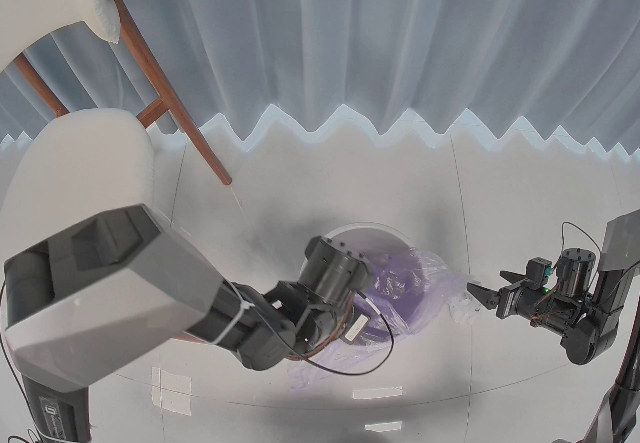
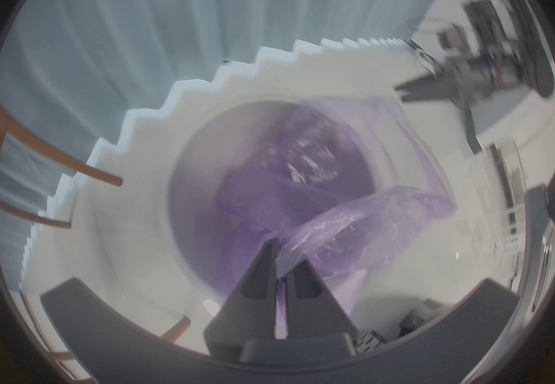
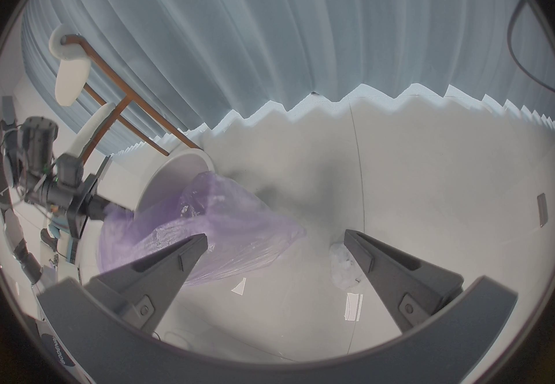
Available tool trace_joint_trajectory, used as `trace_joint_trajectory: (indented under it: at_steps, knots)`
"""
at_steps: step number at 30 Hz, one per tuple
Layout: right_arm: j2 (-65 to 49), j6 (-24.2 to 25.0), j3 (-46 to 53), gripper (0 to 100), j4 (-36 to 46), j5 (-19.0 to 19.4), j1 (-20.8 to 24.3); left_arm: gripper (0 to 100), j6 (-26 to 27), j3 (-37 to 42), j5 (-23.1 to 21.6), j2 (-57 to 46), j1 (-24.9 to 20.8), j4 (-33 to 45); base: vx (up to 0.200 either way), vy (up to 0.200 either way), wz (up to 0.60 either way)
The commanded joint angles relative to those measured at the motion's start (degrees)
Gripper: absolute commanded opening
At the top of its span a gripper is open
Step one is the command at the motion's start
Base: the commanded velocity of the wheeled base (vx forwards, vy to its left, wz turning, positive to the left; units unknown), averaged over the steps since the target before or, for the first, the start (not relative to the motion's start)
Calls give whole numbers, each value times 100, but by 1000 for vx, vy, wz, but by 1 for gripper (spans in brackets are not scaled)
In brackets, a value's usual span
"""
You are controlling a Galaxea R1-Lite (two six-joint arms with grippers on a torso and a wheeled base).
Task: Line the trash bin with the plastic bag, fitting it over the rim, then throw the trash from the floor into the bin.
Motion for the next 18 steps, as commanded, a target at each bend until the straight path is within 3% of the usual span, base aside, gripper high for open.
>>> trace_joint_trajectory:
  at_steps: [1,4,12,16,18]
  knots:
    - [-84,-8,54,100,-56,8,24,0,-213,-108,-43,-422,453,1,0,0,0]
    - [-75,-69,-96,100,-56,96,112,0,-503,-100,-43,-607,602,1,0,0,0]
    - [-163,-588,-667,100,-30,1133,349,0,-776,-91,-34,-765,611,18,0,0,0]
    - [-58,-1387,-693,100,-12,2012,472,0,-767,-100,-34,-756,602,18,0,0,0]
    - [66,-1625,-746,100,41,2108,525,0,-776,-100,-25,-765,602,18,0,0,0]
